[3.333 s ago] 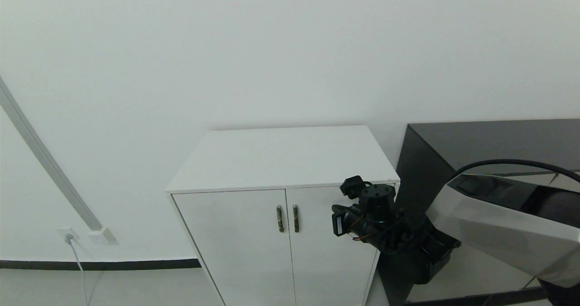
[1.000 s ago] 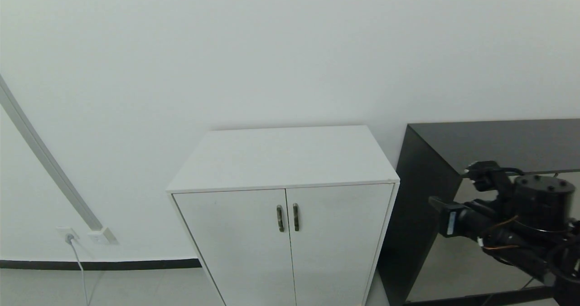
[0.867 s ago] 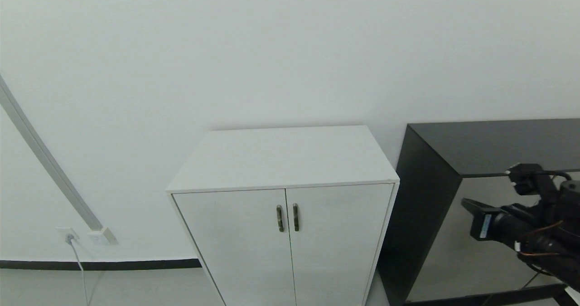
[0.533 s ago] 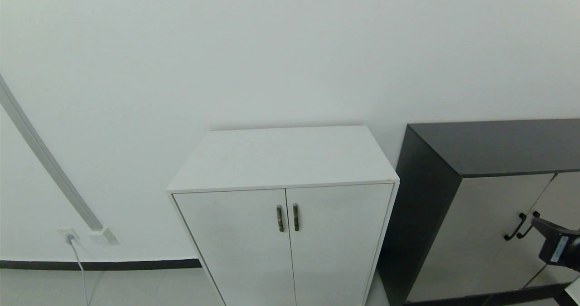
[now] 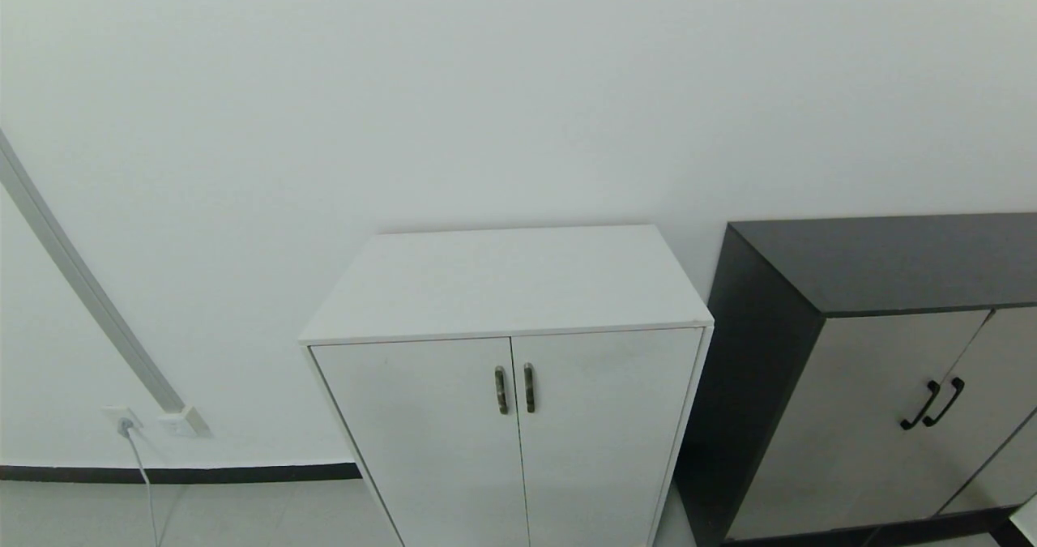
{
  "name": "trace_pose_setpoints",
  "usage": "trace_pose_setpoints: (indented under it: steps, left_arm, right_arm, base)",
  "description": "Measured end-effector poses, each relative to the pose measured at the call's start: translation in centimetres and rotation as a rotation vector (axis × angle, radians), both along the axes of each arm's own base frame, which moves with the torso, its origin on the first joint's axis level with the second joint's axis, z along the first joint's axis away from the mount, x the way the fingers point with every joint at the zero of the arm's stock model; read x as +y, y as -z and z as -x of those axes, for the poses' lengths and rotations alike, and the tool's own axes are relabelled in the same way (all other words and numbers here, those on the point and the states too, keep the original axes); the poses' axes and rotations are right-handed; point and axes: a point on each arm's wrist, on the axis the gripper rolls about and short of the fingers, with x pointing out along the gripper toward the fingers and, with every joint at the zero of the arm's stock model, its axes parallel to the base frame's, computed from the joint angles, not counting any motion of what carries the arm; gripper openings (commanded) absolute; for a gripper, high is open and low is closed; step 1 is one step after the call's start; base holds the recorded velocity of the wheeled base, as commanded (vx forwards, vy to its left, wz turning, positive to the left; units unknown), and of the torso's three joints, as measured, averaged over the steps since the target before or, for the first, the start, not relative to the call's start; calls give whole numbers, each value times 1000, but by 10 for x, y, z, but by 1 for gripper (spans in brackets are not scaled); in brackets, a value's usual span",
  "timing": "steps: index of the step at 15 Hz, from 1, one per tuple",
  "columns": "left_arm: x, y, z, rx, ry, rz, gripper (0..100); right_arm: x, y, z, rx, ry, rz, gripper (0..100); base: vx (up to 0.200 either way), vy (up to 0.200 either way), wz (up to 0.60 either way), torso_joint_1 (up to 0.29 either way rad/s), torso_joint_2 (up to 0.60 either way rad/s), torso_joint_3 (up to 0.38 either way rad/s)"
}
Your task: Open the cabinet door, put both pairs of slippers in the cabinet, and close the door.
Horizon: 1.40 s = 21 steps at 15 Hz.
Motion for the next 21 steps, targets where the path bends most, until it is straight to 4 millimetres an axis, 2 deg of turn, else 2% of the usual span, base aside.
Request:
trace_pose_setpoints:
  steps: [3, 8, 14, 21]
  left_arm:
    - [0, 0, 0, 0, 0, 1, 0]
    - [0, 0, 0, 0, 0, 2, 0]
    - [0, 0, 0, 0, -1, 2, 0]
    - [0, 0, 0, 0, -1, 2, 0]
  right_arm:
    - [4, -1, 27, -53, -55, 17, 0]
    - [6, 19, 54, -147, -91, 98, 0]
    - [7, 44, 73, -161, -145, 126, 0]
    - [7, 48, 79, -232, -140, 135, 0]
  base:
    - [0, 0, 0, 0, 0, 0]
    - [0, 0, 0, 0, 0, 0]
    - [0, 0, 0, 0, 0, 0]
    - [0, 0, 0, 0, 0, 0]
